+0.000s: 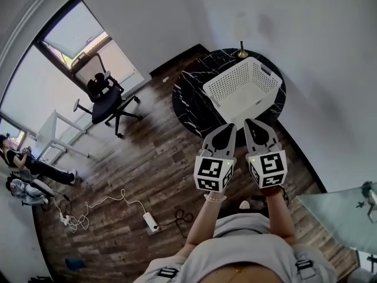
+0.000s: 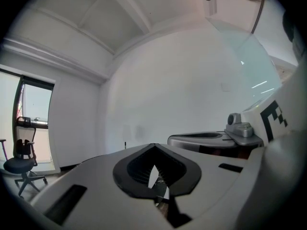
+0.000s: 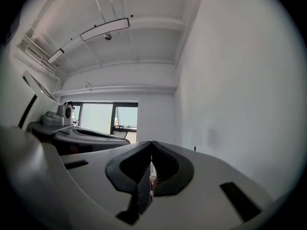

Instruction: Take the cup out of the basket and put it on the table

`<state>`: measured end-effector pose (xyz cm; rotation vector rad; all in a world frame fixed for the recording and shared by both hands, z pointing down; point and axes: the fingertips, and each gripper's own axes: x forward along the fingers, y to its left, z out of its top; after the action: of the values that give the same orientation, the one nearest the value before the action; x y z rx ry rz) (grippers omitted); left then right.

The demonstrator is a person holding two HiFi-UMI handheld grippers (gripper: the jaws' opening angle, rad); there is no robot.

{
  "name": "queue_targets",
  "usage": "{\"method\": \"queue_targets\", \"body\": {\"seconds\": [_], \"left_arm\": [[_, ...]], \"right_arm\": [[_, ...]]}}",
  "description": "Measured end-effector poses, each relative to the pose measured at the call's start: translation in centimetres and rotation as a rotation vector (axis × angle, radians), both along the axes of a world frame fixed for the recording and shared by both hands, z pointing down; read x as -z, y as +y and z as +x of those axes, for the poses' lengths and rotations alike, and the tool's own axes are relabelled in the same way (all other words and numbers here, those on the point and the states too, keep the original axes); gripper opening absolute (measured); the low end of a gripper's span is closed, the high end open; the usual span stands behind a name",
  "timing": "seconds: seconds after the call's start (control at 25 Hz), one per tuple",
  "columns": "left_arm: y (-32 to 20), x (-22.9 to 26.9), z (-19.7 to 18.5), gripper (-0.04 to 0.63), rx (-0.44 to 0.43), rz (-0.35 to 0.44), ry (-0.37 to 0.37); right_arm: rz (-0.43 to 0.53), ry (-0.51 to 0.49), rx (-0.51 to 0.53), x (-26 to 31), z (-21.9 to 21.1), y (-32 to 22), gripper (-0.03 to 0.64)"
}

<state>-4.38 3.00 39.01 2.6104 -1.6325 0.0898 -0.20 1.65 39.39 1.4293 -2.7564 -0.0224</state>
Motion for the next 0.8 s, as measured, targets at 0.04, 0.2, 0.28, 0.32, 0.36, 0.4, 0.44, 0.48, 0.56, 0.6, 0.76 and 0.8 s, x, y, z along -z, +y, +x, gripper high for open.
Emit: {"method": "queue_targets", "body": {"seconds": [0.04, 0.2, 0.28, 0.32, 0.36, 0.4, 0.44, 0.48, 0.56, 0.6, 0.76, 0.8], "left_arm": [[-0.1, 0.0, 0.2, 0.006, -0.002, -0.001, -0.001], [-0.6, -0.1, 0.9, 0.006, -0.019, -0.004, -0.002], [-1.0, -0.2, 1.2, 0.006, -0.03, -0.005, -0.002], [-1.3, -0.2, 1.3, 0.006, -0.037, -0.006, -0.003], [-1.7, -0.3, 1.3, 0.006, -0.045, -0.007, -0.004], [-2.0, -0.3, 1.4, 0.006, -0.052, -0.008, -0.005], [-2.5, -0.3, 1.4, 0.006, -0.06, -0.008, -0.005], [-2.9, -0.3, 1.4, 0.006, -0.067, -0.008, -0.005], [-3.9, -0.3, 1.4, 0.006, -0.081, -0.008, -0.005], [-4.4, -0.4, 1.3, 0.006, -0.087, -0.008, -0.005], [-6.7, -0.6, 0.6, 0.006, -0.112, -0.009, -0.011], [-7.4, -0.7, 0.5, 0.006, -0.119, -0.011, -0.011]], "right_arm": [[0.0, 0.0, 0.0, 0.0, 0.2, 0.0, 0.009], [-0.003, 0.008, -0.011, -0.1, 0.9, -0.5, 0.009], [-0.003, 0.006, -0.02, -0.1, 1.1, -0.9, 0.009], [-0.001, 0.006, -0.027, -0.1, 1.2, -1.2, 0.009], [0.001, 0.007, -0.036, 0.0, 1.3, -1.5, 0.009], [0.001, 0.009, -0.044, 0.0, 1.3, -1.9, 0.009], [0.0, 0.012, -0.049, -0.1, 1.3, -2.3, 0.009], [-0.004, 0.016, -0.051, -0.2, 1.3, -2.8, 0.009], [-0.015, 0.027, -0.054, -0.5, 1.1, -3.7, 0.009], [-0.02, 0.031, -0.061, -0.6, 1.1, -4.1, 0.009], [-0.034, 0.038, -0.096, -1.1, 0.5, -6.4, 0.009], [-0.035, 0.038, -0.098, -1.2, 0.3, -7.0, 0.009]]}}
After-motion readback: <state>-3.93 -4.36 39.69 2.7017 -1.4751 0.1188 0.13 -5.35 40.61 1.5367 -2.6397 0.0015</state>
